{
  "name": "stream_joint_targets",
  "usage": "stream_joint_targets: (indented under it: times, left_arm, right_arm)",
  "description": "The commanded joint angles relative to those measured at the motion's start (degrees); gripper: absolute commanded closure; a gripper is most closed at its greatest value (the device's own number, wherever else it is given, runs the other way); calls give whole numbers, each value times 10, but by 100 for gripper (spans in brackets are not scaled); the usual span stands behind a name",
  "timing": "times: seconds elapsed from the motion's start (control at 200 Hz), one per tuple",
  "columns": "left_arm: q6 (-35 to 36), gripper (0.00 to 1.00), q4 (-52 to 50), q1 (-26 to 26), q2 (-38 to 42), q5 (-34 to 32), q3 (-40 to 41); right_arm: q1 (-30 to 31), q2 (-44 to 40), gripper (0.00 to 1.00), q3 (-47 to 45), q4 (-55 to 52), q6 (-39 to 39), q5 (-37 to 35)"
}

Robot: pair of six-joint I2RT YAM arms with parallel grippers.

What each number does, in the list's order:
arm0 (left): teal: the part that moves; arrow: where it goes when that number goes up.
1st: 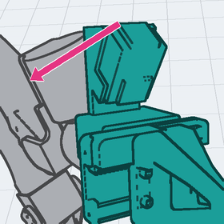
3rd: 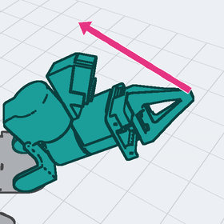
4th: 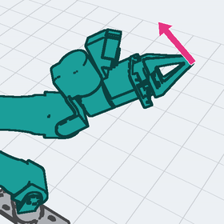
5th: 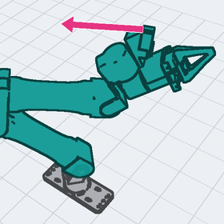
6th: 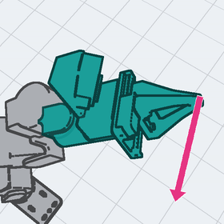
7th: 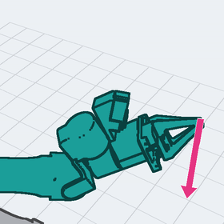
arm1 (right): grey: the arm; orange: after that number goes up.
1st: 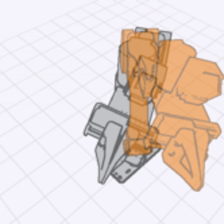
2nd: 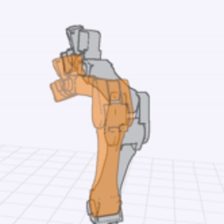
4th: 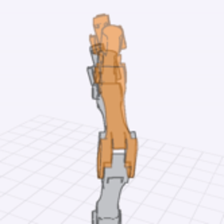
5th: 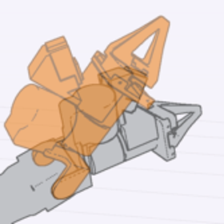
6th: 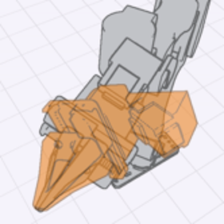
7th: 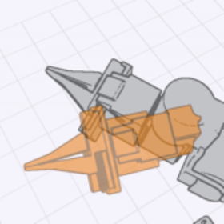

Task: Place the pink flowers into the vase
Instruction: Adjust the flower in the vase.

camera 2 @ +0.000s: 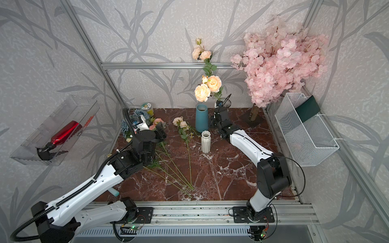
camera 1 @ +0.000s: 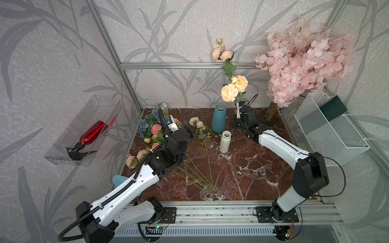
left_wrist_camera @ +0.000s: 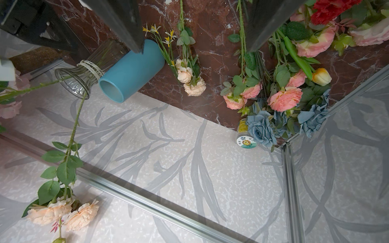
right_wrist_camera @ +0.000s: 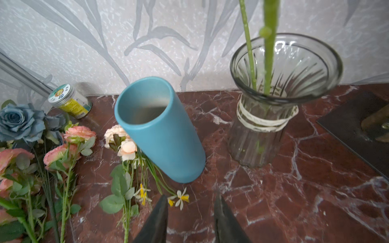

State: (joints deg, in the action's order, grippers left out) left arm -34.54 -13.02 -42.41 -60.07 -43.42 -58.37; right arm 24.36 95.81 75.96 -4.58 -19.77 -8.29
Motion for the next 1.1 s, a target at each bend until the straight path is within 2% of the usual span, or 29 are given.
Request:
stream_joint_targets:
  times: [0.0, 0.135, 0.405, 0.865, 0.95, 1.095]
  left_arm:
    - [8, 23, -15, 0, 8, -14, 6]
    - [21, 23, -5, 1, 11, -19, 14]
    - [27, 23, 4, 6, -14, -8, 16]
    - [28, 23, 15, 19, -26, 2, 19]
    - [28, 23, 15, 20, -25, 3, 20]
    - [26, 23, 16, 20, -23, 3, 21]
  right_arm:
    - [-16, 30, 63, 39, 62, 10, 11]
    - [-32, 84, 63, 97, 57, 17, 20]
    - [-53, 202, 61, 269, 3, 34, 35]
    - [-103, 337, 57, 497, -105, 58, -10]
    - [-103, 347, 57, 522, -122, 63, -5]
    - [-90, 337, 58, 512, -124, 73, 6]
